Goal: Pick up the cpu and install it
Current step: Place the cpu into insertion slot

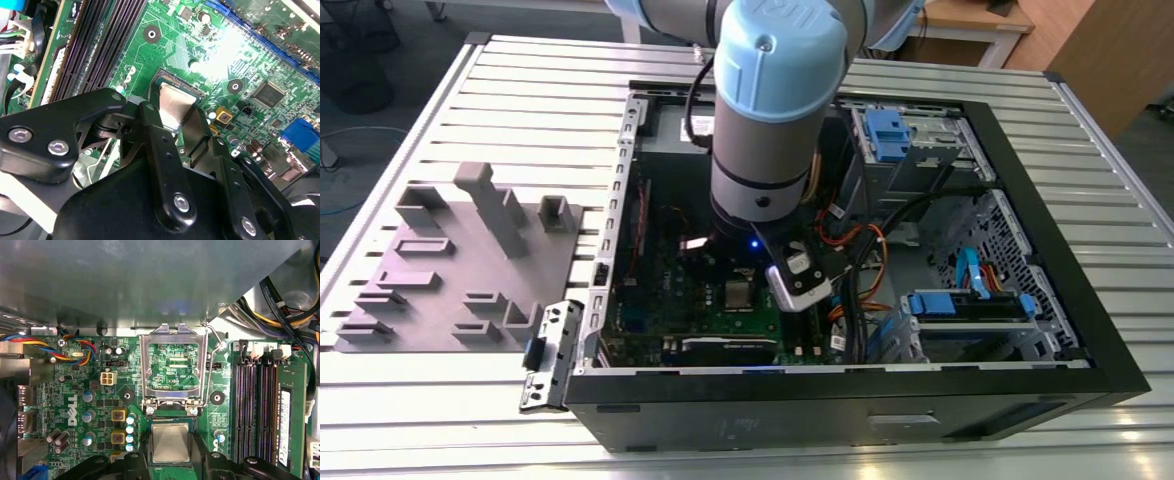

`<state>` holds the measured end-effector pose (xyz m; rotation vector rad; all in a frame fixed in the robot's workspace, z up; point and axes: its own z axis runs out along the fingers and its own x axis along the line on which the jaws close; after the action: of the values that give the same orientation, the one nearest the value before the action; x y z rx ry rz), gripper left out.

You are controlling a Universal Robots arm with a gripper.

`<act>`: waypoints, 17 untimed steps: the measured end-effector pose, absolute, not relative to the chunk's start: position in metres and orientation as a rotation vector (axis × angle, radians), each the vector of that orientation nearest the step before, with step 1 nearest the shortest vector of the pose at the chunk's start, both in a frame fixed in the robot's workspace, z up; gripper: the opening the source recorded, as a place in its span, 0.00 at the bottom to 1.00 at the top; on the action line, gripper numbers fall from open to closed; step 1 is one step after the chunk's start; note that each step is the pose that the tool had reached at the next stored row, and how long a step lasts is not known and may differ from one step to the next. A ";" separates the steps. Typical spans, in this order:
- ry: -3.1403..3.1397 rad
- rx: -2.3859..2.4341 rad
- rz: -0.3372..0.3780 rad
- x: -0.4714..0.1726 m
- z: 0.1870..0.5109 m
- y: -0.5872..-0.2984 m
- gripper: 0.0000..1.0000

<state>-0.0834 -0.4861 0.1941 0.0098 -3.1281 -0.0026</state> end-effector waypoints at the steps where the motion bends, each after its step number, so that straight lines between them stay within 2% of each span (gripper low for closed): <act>1: -3.128 0.014 -0.003 -0.083 0.194 -0.486 0.45; 13: -3.128 0.026 -0.002 -0.083 0.192 -0.486 0.45; 17: -3.128 0.026 -0.002 -0.083 0.192 -0.486 0.39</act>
<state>-0.0835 -0.4861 0.1920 0.0264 -3.1278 -0.0022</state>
